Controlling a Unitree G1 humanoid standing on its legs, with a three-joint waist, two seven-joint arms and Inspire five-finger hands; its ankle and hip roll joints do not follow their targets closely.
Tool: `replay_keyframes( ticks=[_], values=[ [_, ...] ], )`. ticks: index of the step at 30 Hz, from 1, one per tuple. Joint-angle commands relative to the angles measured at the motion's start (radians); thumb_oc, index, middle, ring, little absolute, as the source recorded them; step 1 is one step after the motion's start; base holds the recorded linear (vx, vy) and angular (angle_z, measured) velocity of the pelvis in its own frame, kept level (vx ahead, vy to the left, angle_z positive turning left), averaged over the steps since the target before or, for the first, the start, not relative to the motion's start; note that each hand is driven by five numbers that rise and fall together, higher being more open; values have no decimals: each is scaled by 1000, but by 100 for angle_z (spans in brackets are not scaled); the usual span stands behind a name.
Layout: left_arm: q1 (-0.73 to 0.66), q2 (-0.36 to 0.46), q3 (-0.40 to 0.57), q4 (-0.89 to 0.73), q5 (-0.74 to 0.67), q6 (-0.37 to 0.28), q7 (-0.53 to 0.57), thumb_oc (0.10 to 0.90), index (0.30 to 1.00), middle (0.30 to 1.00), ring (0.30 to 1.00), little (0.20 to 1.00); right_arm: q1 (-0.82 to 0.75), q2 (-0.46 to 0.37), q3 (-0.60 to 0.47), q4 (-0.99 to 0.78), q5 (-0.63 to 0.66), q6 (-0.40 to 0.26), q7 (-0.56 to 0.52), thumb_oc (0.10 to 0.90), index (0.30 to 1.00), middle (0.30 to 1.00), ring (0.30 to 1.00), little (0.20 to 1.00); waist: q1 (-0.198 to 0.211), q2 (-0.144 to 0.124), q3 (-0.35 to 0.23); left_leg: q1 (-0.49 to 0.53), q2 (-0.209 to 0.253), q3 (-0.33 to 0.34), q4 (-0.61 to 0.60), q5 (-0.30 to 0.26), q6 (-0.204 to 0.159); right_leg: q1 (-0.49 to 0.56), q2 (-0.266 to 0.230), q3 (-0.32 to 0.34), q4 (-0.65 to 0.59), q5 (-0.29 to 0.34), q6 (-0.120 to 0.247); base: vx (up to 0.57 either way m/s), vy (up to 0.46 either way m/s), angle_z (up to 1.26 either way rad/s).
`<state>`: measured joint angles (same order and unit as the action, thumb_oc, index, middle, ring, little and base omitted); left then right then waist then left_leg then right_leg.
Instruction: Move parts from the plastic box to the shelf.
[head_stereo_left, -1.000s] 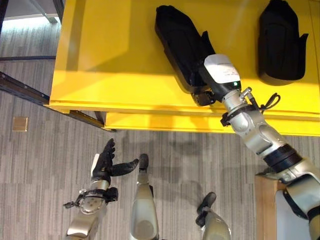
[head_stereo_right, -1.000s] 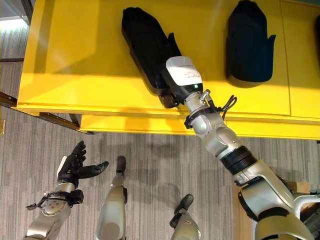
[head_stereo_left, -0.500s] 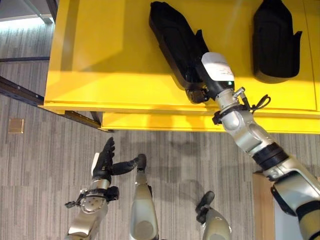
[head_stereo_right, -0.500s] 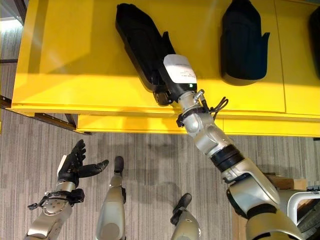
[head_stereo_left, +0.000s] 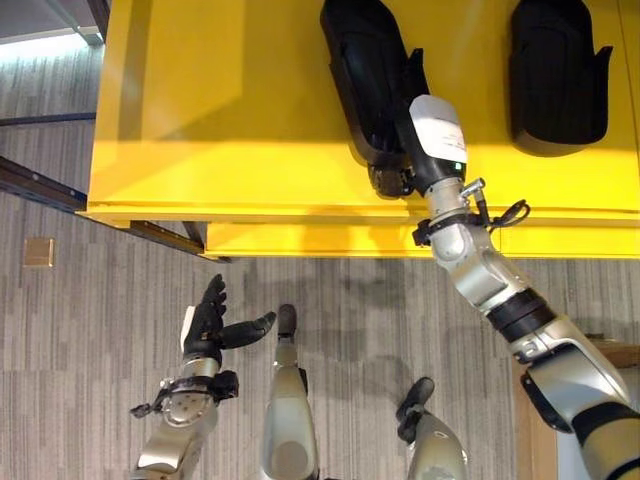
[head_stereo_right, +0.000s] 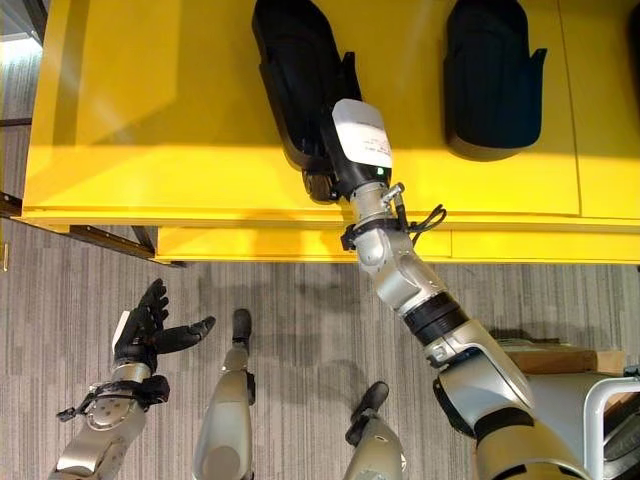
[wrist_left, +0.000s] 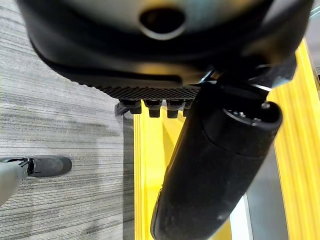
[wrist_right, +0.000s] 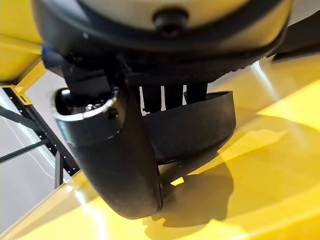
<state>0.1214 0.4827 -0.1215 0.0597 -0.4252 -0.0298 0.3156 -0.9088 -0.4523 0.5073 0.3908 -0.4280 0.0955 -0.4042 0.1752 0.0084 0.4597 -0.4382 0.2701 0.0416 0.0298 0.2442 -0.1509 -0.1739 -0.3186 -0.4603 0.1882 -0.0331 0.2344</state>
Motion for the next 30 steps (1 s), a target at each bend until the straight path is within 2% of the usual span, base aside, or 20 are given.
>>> replay_keyframes(
  ticks=[1, 9, 20, 22, 23, 30],
  values=[
    [-57, 27, 12, -127, 19, -77, 24, 900, 1000, 1000, 1000, 1000, -81, 36, -56, 59, 24, 42, -22, 400, 300, 300, 300, 300, 79, -29, 44, 78, -17, 0, 10, -98, 0, -6, 41, -63, 36, -19, -72, 23, 32, 11],
    [-64, 23, 1, -136, 21, -76, 30, 900, 1000, 1000, 1000, 1000, -71, 48, -90, 72, 44, 53, -61, 400, 300, 300, 300, 300, 83, -27, 46, 71, -32, -9, 18, -106, 7, 10, 34, -70, 15, -11, -67, 13, 33, 7],
    [-68, 23, -2, -145, 23, -78, 38, 900, 1000, 1000, 1000, 1000, -94, 41, -75, 71, 27, 59, -57, 400, 300, 300, 300, 300, 91, -34, 47, 71, -43, -10, 11, -110, 12, 23, 33, -66, -12, 2, -60, 12, 24, 5],
    [-70, 21, -1, -143, 23, -79, 38, 900, 1000, 1000, 1000, 1000, -98, 32, -69, 66, 14, 59, -50, 582, 555, 555, 555, 555, 91, -35, 47, 70, -46, -9, 12, -110, 13, 23, 32, -68, -14, 3, -59, 0, 0, 0],
    [-71, 21, 0, -144, 22, -79, 38, 900, 1000, 1000, 1000, 1000, -99, 24, -65, 60, 6, 61, -45, 900, 1000, 1000, 1000, 1000, 89, -37, 47, 71, -47, -9, 12, -111, 14, 25, 31, -69, -15, 4, -59, 0, 0, 0],
    [-74, 14, 11, -145, 27, -74, 46, 900, 1000, 1000, 1000, 1000, -97, -13, -65, -53, -48, 60, -20, 900, 1000, 1000, 1000, 1000, 75, -48, 45, 78, -50, -2, 15, -118, 16, 28, 30, -58, -22, 9, -59, -1, 4, 0]
  ],
)
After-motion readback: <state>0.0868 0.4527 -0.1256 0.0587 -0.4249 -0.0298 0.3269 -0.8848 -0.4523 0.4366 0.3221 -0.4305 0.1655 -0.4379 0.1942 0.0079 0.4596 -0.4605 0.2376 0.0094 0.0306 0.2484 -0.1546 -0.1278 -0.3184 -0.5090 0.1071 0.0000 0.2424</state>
